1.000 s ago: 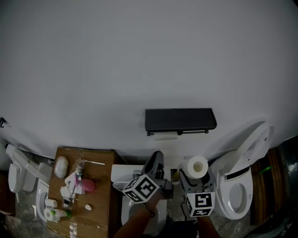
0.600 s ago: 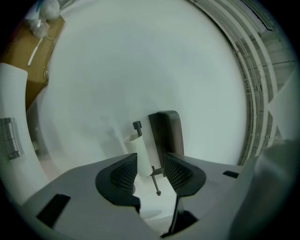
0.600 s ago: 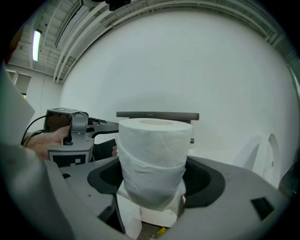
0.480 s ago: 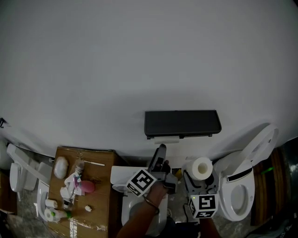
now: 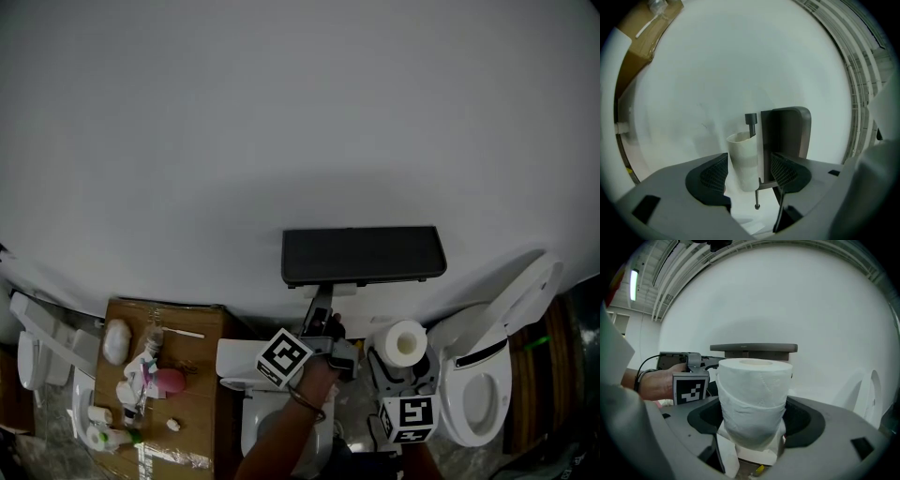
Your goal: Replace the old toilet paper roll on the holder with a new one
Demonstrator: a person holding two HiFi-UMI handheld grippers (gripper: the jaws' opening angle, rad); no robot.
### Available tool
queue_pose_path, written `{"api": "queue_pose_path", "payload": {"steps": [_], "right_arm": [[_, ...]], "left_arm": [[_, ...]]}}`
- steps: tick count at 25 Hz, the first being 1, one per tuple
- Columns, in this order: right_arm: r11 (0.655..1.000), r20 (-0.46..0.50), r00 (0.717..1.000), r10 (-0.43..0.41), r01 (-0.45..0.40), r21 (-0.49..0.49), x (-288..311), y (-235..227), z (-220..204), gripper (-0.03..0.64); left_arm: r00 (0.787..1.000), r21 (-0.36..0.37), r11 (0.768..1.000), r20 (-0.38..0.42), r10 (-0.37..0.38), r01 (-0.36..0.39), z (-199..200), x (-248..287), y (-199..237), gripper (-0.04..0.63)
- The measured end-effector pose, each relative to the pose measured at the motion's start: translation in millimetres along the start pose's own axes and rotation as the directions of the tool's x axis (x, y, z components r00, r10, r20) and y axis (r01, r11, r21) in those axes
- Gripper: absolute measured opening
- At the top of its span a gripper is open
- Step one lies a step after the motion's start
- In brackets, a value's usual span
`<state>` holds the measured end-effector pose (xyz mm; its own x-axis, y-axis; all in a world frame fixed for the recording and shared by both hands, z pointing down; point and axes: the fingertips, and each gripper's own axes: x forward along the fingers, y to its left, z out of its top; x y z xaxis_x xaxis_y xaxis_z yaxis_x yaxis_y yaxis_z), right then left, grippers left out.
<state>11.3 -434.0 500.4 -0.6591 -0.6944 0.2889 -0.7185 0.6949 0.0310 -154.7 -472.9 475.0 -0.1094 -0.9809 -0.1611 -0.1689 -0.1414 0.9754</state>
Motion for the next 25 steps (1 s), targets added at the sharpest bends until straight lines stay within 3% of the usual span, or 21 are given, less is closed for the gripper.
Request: {"api": "queue_pose_path", "payload": {"steps": [7, 12, 20, 25], "right_arm": [[1.0, -0.015, 1.0, -0.006, 0.006, 0.005, 5.8, -6.2, -6.1, 0.351], [1.0, -0.019, 1.0, -0.007, 0.007, 0.011, 7.9, -6.8, -8.8, 0.351], [0.999, -0.029, 1.0, -0.008, 0.009, 0.034, 10.1, -3.3, -15.6, 0.351], [0.999, -0.018, 1.0, -0.004, 0.005, 0.031, 10.7, -2.4, -13.3, 0.351]], "left_arm": [[0.999, -0.013, 0.999, 0.008, 0.044, -0.044, 1.9, 10.1, 19.9, 0.288], [0.999, -0.052, 0.998, 0.017, -0.033, 0.034, -1.2, 15.2, 3.9, 0.227], [1.0, 0.008, 1.0, 0.023, 0.022, -0.022, 6.0, 9.5, 16.5, 0.213], [0.999, -0.041, 0.999, 0.05, -0.016, 0.018, 11.0, 7.1, 6.9, 0.213]]}}
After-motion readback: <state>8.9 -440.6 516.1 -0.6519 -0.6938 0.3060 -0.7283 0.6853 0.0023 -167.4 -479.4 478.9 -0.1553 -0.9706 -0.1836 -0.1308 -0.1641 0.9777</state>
